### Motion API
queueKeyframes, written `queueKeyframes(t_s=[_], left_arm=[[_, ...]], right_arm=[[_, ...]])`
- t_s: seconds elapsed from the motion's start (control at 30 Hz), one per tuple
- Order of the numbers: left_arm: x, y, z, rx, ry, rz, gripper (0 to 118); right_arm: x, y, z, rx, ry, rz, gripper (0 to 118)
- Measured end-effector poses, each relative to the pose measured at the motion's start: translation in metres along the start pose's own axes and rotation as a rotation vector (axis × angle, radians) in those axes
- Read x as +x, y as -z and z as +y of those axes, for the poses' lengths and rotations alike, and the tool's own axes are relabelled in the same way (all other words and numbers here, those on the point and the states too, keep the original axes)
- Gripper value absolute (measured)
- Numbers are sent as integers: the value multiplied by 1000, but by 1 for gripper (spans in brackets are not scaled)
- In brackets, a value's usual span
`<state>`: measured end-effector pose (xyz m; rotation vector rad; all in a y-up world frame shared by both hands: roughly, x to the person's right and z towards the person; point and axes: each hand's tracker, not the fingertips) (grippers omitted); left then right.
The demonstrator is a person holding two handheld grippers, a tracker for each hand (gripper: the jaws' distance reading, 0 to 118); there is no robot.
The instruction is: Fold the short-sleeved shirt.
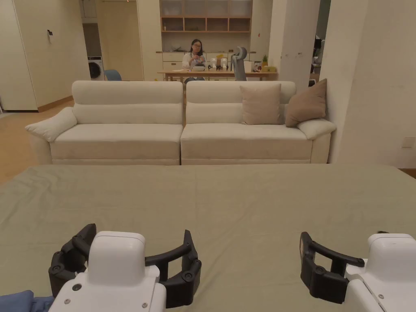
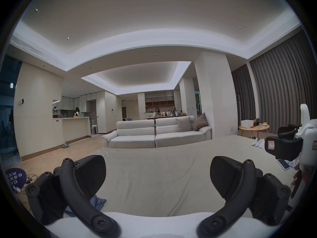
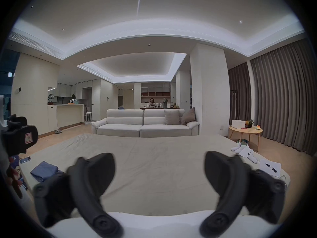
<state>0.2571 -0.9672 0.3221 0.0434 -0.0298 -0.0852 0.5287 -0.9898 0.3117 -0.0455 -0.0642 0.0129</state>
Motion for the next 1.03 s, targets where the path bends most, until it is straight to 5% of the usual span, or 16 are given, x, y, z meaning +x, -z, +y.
queueKeyframes(t_s=[0.4,0.93,1.03], left_arm=[[-15,2,-6,-51,-128,-51,117],[-11,9,-9,-98,-99,45,117],[-20,4,-8,-82,-191,-21,117]], right_arm=[[-6,1,-1,-18,-29,-16,118],[-14,4,-3,-65,-26,9,118],[-14,3,-3,-65,-26,9,118]])
